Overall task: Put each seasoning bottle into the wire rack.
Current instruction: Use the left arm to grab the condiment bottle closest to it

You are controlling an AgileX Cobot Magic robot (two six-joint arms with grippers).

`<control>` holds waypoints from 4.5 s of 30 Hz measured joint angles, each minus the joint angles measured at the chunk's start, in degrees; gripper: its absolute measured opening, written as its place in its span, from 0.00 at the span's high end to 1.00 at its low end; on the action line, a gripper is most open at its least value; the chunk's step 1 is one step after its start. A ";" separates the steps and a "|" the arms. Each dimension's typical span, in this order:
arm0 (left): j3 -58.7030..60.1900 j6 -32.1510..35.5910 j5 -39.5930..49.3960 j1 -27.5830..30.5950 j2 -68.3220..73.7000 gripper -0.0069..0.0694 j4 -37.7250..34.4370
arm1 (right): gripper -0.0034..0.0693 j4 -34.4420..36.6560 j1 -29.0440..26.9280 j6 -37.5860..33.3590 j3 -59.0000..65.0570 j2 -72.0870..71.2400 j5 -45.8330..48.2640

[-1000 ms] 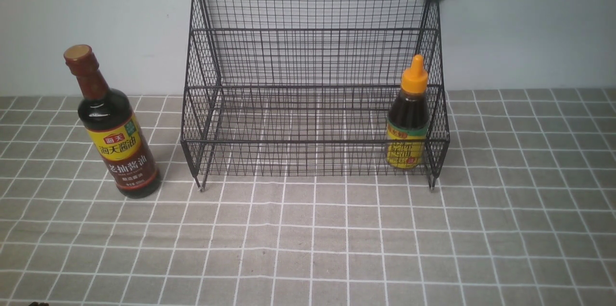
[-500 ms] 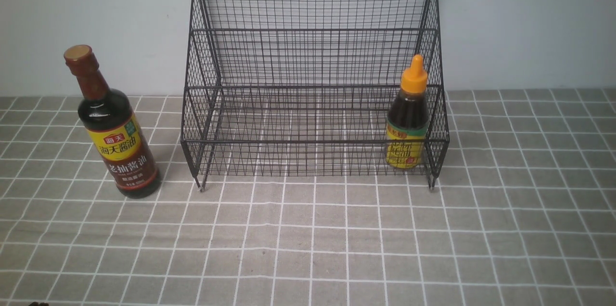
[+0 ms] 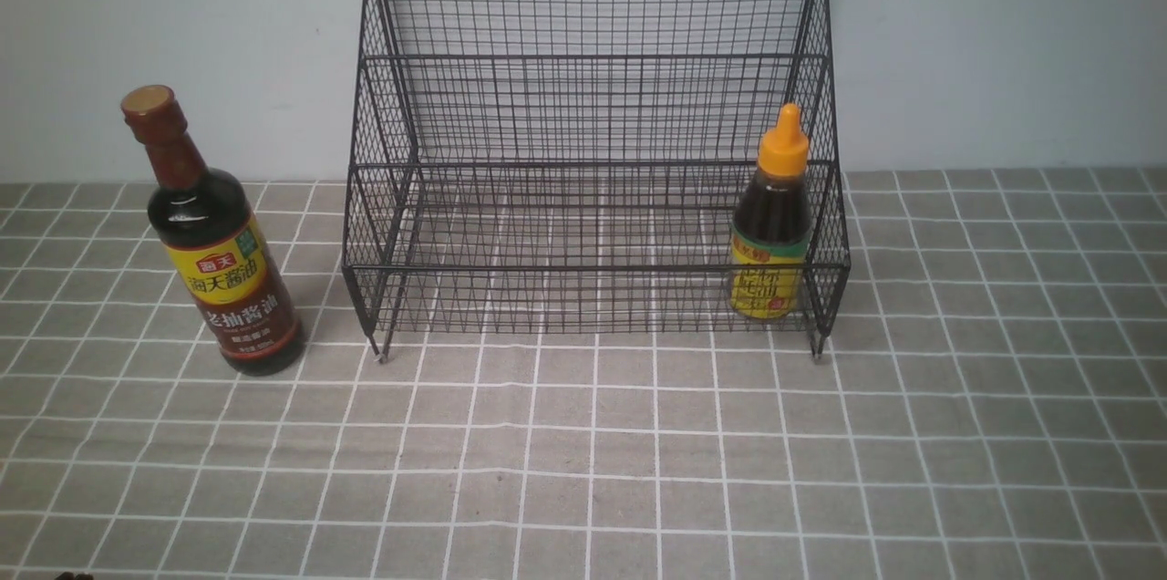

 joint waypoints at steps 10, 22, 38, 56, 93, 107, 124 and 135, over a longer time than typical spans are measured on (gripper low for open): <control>0.00 0.00 0.00 0.00 0.00 0.92 -0.03 | 0.97 -7.16 -0.08 -3.72 6.78 0.00 -0.03; 0.00 0.00 -0.06 0.00 0.00 0.92 -0.03 | 0.97 -7.12 -21.51 -3.19 24.63 0.11 0.70; 0.00 0.00 -0.06 0.00 0.00 0.92 -0.03 | 0.97 -7.03 -22.49 -3.15 24.68 0.11 0.38; 0.00 0.00 -0.06 0.00 0.00 0.92 -0.03 | 0.97 -7.03 -22.49 -3.03 24.68 0.11 0.34; -63.64 -3.78 32.63 0.00 61.71 0.92 -7.75 | 0.97 -7.03 -22.49 -3.03 24.70 0.11 0.22; -99.46 -5.55 49.22 0.07 90.34 0.88 4.48 | 0.97 -7.03 -22.49 -3.03 24.70 0.11 0.17; -99.74 -6.12 42.90 0.07 100.02 0.09 15.44 | 0.97 -7.03 -22.49 -3.03 24.70 0.11 0.17; -99.74 -7.93 41.04 0.07 104.64 0.17 15.71 | 0.97 -7.03 -22.49 -3.03 24.70 0.11 0.17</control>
